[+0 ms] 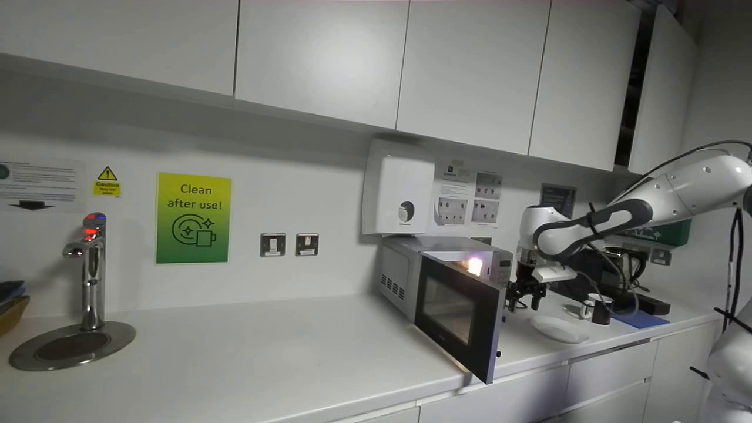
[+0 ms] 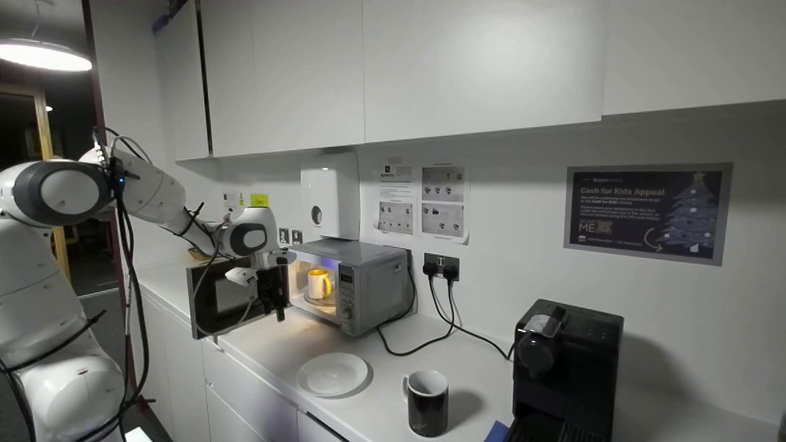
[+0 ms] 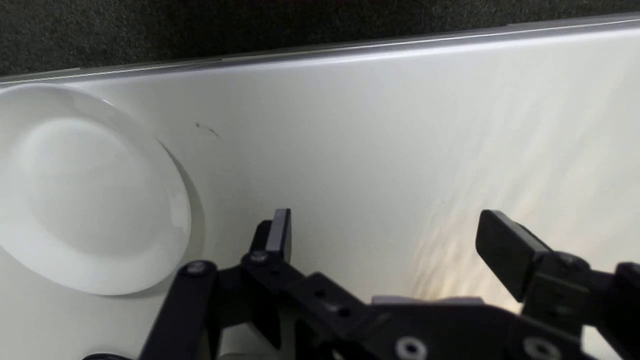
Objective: Remove the mug from the microwave and put it on the counter
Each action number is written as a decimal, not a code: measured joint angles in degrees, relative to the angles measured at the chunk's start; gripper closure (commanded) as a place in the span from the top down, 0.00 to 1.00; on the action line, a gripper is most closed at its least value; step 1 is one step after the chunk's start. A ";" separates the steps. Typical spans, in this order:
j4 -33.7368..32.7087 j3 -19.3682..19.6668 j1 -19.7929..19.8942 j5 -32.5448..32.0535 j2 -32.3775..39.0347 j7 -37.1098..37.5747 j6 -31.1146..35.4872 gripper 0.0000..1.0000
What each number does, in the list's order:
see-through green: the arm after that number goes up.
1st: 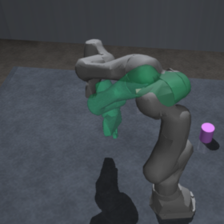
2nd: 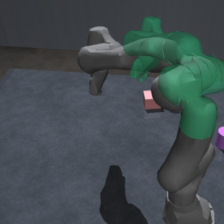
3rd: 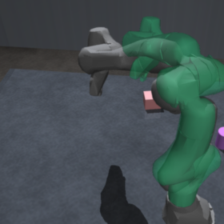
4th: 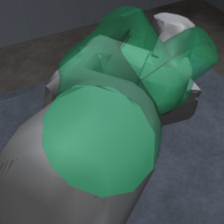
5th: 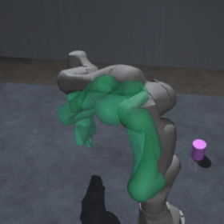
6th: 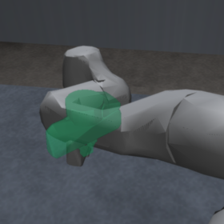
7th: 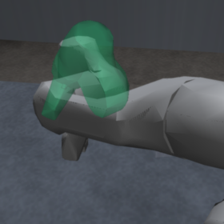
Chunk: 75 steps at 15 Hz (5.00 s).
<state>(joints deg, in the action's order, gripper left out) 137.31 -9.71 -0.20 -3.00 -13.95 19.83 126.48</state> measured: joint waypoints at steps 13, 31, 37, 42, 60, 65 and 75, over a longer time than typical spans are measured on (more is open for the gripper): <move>-4.06 0.57 -1.21 -8.72 7.43 0.07 11.99 1.00; -11.01 1.56 -3.02 -13.21 18.34 0.07 21.15 1.00; -14.40 2.85 -4.82 -13.21 21.67 0.07 21.16 1.00; -17.03 4.03 -6.29 -14.07 24.02 0.07 21.16 1.00; -22.61 6.23 -9.37 -14.89 28.51 -0.21 21.16 1.00; -22.60 6.24 -9.80 -15.84 28.51 -0.41 21.19 1.00; -22.38 7.17 -10.60 -17.20 28.58 1.65 21.17 1.00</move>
<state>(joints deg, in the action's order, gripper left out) 114.93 -2.54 -10.80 -20.20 14.62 21.48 147.65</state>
